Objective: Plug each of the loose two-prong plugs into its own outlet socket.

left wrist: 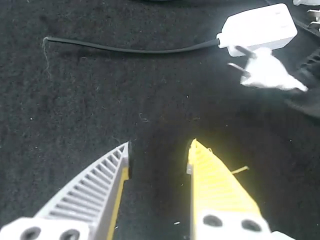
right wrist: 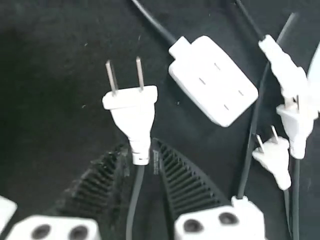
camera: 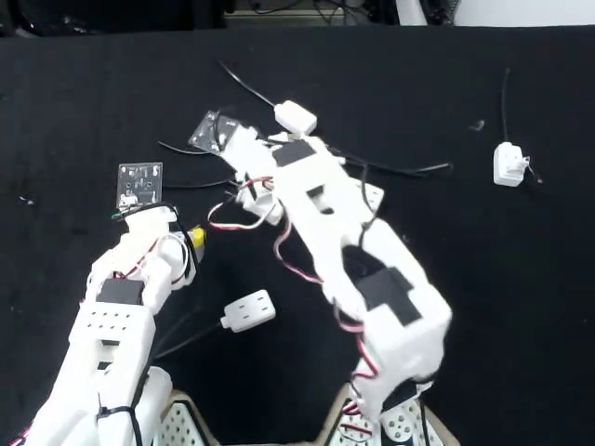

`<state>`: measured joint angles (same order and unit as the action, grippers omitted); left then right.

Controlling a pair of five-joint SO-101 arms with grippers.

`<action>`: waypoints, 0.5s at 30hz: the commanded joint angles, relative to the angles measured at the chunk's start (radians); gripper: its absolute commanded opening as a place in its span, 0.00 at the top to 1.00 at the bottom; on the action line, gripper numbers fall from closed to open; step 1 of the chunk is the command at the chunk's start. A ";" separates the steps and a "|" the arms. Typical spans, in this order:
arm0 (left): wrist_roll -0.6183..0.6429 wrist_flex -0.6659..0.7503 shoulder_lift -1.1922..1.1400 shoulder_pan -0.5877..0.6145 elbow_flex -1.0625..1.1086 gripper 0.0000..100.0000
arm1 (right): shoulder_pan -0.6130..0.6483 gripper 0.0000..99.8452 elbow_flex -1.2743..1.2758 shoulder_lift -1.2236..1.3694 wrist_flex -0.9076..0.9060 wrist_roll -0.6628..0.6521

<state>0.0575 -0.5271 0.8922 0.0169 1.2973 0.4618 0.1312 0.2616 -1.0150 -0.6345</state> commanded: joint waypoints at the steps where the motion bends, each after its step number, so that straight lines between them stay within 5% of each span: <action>1: 0.017 -0.003 0.012 0.054 -0.088 0.80 | 0.046 0.99 0.122 -0.156 0.107 0.015; 7: 0.141 0.005 0.012 0.058 -0.168 0.80 | 0.051 0.99 0.323 -0.265 0.336 0.193; 15: 0.155 0.006 0.012 -0.041 -0.237 0.80 | 0.055 0.99 0.424 -0.360 0.433 0.321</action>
<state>0.2064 -0.5271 0.8922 0.0353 1.1377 0.4987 0.5531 -0.0207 -0.6145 -0.3368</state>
